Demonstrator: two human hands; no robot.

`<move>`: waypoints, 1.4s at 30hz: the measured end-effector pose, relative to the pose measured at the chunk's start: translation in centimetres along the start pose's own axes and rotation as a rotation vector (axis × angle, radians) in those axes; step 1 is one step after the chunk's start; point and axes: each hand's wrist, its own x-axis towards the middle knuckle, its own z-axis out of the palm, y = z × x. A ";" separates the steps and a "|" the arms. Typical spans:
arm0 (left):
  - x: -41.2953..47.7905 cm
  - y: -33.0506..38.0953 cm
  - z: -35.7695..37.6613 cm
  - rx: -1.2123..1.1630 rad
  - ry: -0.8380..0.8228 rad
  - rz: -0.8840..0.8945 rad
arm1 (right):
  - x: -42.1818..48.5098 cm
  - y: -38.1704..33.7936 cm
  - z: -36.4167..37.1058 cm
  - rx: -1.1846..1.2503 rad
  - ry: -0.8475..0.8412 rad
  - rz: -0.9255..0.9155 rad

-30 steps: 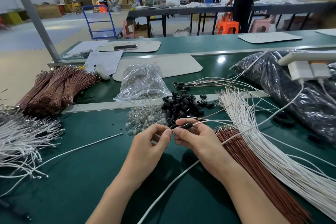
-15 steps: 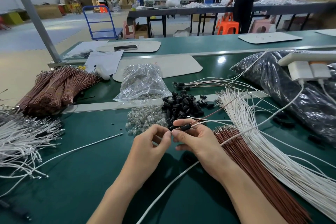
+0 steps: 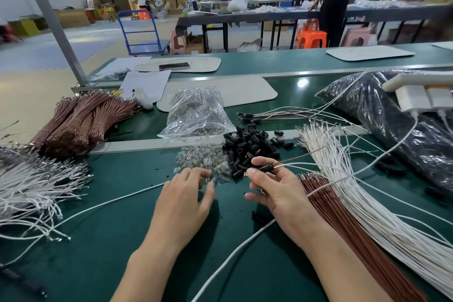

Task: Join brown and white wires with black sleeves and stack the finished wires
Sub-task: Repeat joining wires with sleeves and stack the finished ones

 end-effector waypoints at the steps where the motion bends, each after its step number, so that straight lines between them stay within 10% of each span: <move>1: 0.0 -0.1 0.0 0.026 -0.019 0.002 | 0.0 0.0 0.0 0.010 -0.003 0.002; 15: 0.1 0.4 1.4 0.035 0.049 0.042 | 0.0 -0.3 0.0 0.200 -0.020 0.016; 26: -0.4 4.6 1.6 -1.111 -0.024 -0.217 | -0.1 -0.5 0.4 0.268 -0.064 0.053; 42: -0.5 4.7 1.4 -1.108 0.015 -0.198 | -0.1 -0.4 0.4 0.228 -0.071 0.054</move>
